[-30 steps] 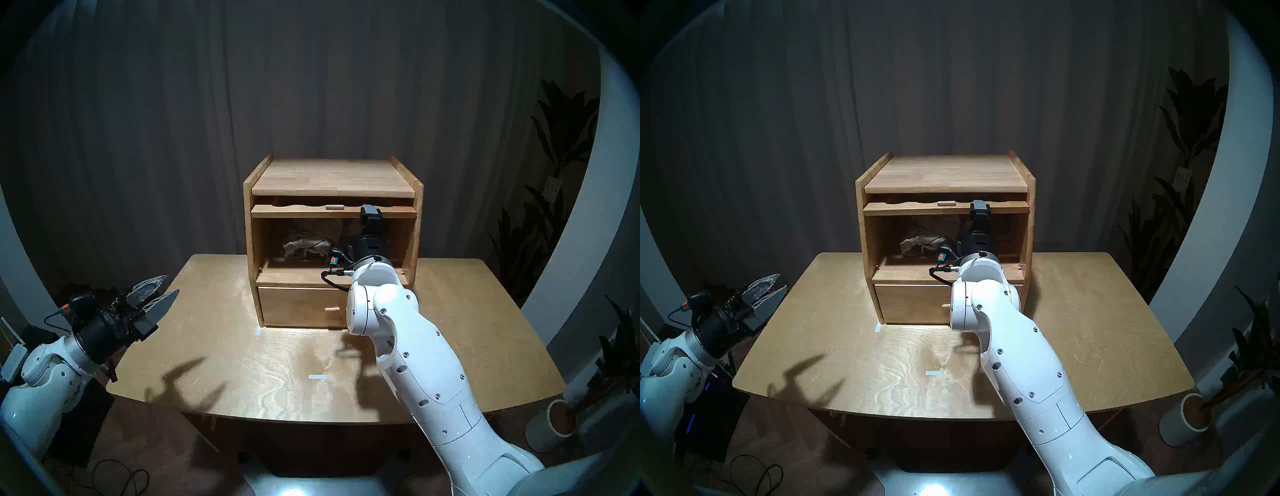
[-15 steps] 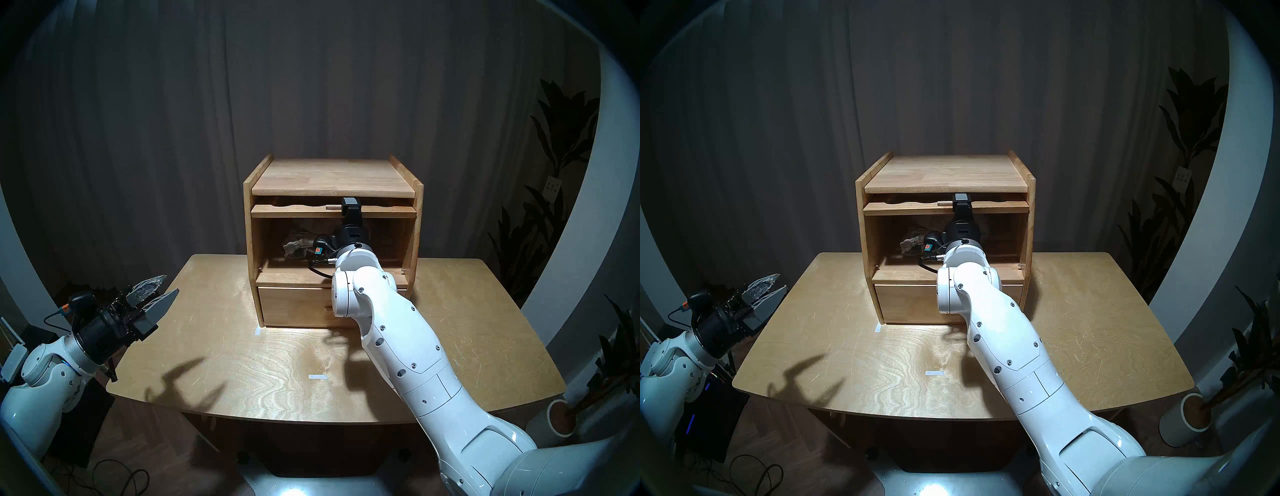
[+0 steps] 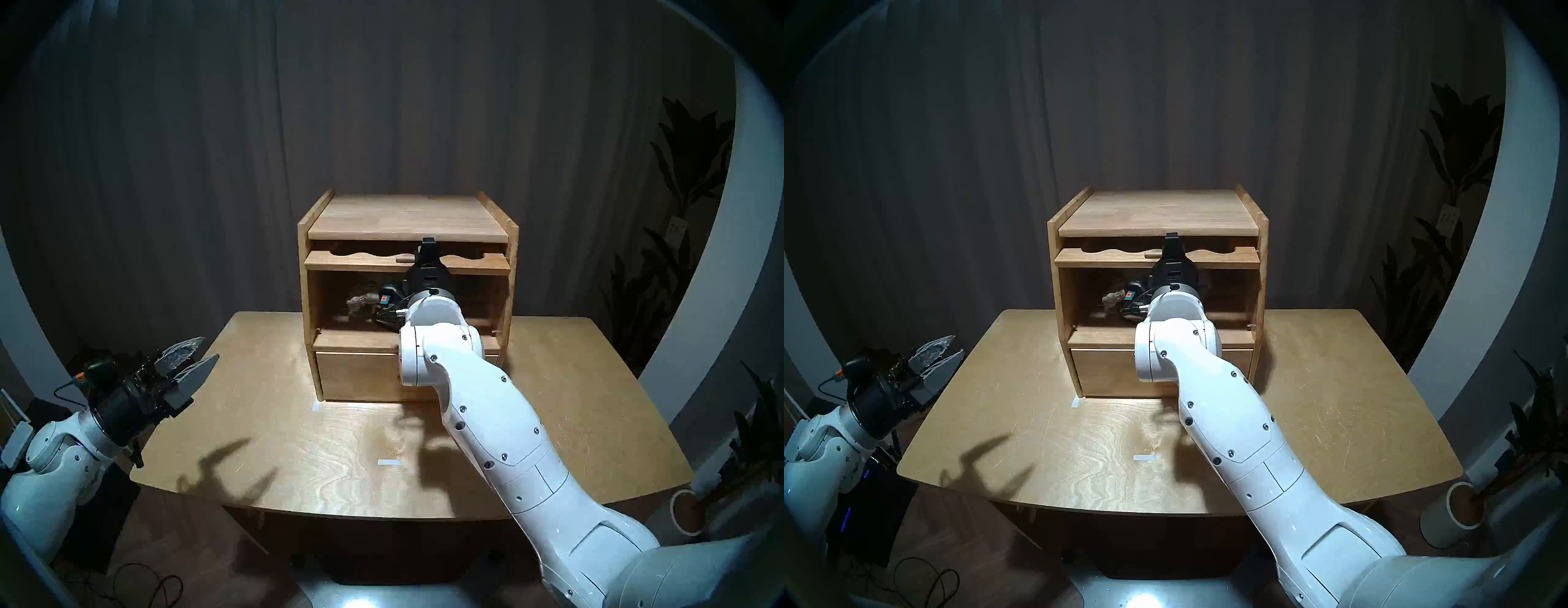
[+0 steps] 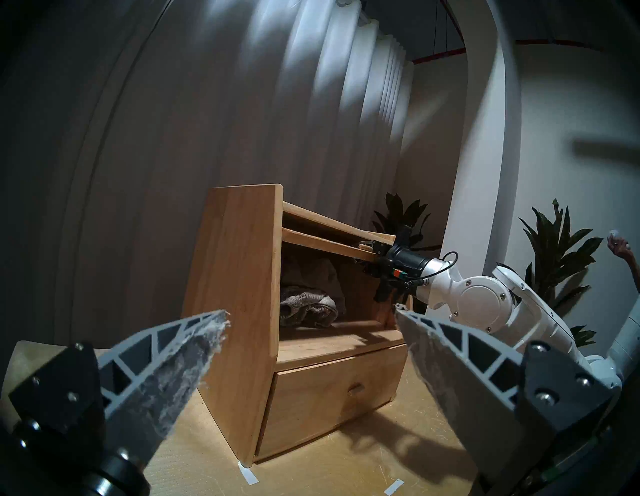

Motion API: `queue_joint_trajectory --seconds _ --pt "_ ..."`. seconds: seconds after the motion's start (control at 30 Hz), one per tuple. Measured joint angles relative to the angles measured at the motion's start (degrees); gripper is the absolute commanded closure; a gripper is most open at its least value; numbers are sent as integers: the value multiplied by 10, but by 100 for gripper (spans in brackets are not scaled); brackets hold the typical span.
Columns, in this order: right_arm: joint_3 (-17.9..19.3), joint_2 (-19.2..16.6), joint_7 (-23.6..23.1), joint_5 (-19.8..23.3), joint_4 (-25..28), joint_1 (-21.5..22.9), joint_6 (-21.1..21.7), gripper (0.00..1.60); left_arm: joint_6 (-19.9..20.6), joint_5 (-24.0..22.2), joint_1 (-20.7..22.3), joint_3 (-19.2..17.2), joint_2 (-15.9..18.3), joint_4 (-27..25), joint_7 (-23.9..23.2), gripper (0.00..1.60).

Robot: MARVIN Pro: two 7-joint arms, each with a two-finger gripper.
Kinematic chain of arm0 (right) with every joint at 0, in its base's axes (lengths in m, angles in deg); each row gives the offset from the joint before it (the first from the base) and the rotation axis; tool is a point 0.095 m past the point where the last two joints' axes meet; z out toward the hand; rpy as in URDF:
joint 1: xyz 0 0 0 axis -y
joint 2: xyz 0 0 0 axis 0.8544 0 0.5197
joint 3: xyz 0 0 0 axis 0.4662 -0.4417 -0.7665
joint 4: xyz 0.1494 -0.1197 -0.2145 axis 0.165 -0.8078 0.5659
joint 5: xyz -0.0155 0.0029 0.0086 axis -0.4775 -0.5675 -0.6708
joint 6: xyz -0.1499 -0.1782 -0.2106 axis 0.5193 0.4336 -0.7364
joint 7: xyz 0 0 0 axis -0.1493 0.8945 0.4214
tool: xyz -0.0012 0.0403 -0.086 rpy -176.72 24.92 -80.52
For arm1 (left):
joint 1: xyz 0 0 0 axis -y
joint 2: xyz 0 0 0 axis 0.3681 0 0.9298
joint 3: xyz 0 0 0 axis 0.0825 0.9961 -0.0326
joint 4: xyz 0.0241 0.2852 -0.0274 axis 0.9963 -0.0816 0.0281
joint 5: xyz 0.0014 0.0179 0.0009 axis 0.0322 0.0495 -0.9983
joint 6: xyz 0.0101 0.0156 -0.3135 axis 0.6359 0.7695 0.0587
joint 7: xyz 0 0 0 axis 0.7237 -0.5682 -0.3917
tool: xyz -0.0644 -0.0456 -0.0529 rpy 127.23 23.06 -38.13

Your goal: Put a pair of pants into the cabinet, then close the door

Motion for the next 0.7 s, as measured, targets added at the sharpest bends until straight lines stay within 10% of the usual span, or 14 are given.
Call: queue_joint_trajectory --seconds 0.7 --pt "-45 -37 -16 -65 53 -43 25 160 0 0 0 0 0 0 0 0"
